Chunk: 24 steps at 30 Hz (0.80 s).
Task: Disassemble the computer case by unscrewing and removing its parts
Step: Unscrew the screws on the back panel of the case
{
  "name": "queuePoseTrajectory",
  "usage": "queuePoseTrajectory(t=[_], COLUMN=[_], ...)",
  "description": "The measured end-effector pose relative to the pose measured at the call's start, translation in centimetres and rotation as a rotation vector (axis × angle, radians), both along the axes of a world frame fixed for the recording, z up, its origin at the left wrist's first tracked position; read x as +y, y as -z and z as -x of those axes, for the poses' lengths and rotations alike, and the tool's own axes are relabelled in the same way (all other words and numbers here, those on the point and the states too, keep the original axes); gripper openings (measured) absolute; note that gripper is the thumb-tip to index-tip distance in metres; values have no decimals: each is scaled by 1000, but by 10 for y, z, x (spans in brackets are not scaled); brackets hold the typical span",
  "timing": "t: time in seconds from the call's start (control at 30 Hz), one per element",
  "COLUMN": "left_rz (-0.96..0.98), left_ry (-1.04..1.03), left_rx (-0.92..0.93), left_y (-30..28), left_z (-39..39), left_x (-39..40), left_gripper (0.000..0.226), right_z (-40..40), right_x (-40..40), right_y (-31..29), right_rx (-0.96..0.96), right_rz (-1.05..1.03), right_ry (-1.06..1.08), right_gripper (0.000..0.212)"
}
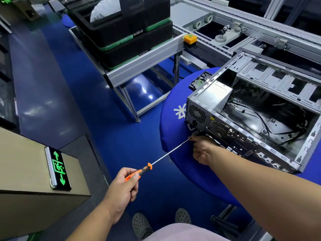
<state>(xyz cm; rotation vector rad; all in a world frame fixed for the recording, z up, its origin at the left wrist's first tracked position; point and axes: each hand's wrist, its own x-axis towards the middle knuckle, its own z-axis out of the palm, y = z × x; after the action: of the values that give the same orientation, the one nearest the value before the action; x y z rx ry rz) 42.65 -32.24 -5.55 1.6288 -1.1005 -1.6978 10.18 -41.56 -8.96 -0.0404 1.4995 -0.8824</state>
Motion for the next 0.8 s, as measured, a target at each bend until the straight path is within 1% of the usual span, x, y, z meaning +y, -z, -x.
queuePoseTrajectory(t=[0.23,0.47,0.57,0.7,0.77,0.8], left_rz=[41,69,132,326,344,329], left_ry=[14,38,81,196,203,202], left_rx=[-14,-80,-202,-520,-565,-547], left_y=[-5,-9,-10,-12,-12,-11], left_z=[-3,1,2,4,4,3], left_x=[-4,-2,-2,-4,-7,-9], left_gripper=[9,18,19,22,20,18], right_z=[0,0,-2,-3,-4,-4], right_x=[-1,-4,-6,-7,-7,-7], right_y=[4,13,15,14,12,10], right_rx=[-2,-12,-19,-35,-28,-26], right_rz=[17,28,34,39,38,39], right_ry=[20,40,50,57,55,55], right_gripper=[18,20,21,21,19,19])
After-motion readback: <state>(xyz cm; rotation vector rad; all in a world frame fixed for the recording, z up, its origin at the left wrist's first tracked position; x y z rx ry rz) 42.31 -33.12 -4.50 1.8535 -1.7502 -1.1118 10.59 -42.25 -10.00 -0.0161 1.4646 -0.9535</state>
